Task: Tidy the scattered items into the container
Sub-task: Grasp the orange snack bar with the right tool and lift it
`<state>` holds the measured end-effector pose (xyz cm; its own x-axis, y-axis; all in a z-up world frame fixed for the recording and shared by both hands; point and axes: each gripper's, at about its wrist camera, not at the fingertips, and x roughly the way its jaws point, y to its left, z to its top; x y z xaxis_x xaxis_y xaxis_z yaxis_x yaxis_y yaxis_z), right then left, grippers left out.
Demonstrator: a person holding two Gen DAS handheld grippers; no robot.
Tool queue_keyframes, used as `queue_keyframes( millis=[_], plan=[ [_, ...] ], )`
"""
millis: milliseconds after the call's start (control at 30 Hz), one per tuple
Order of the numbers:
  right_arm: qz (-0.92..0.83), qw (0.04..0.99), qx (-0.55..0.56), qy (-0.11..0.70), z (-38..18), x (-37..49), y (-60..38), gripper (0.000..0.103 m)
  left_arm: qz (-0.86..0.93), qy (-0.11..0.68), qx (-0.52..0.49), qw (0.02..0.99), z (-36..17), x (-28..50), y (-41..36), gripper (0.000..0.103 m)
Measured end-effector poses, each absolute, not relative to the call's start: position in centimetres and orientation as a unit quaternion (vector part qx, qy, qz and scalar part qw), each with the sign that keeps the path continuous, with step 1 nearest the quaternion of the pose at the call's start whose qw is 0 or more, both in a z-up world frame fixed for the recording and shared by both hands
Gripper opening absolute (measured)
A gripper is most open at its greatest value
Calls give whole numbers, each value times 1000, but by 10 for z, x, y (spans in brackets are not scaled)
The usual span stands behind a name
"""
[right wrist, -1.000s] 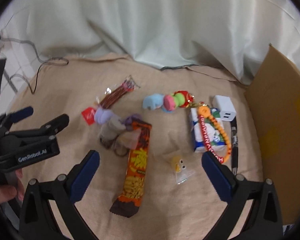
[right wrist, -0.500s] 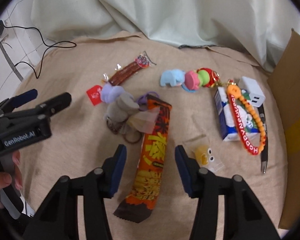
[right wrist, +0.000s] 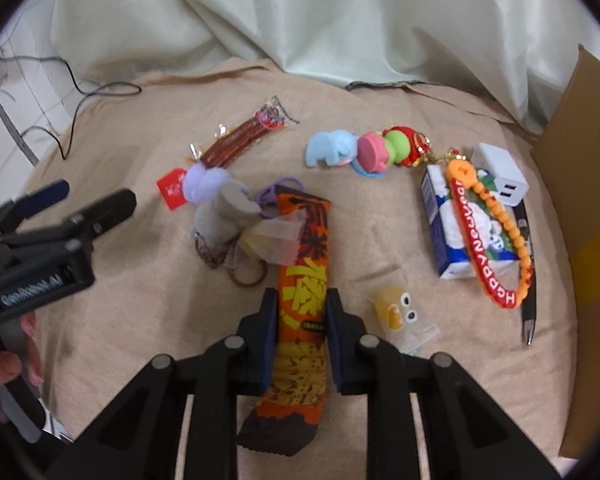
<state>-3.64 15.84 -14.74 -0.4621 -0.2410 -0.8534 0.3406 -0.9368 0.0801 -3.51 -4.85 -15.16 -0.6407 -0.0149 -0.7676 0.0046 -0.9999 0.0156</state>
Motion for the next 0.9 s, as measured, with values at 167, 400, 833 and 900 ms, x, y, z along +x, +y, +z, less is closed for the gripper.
queue_keyframes(
  millis=[167,400,833,900],
  plan=[
    [-868,180,462,33,-124,-31,167,26,-908,-1,418,-29,-144,-49,-44,103],
    [-873,177,454,15,-111,-29,186,26,-906,-12,414,-85,-135,-88,-28,103],
    [-874,178,451,-1,-103,-29,200,26,-891,-36,430,-143,-163,-124,-2,91],
    [-874,178,451,-3,-103,-30,201,26,-886,-24,438,-149,-165,-128,-2,74]
  ],
)
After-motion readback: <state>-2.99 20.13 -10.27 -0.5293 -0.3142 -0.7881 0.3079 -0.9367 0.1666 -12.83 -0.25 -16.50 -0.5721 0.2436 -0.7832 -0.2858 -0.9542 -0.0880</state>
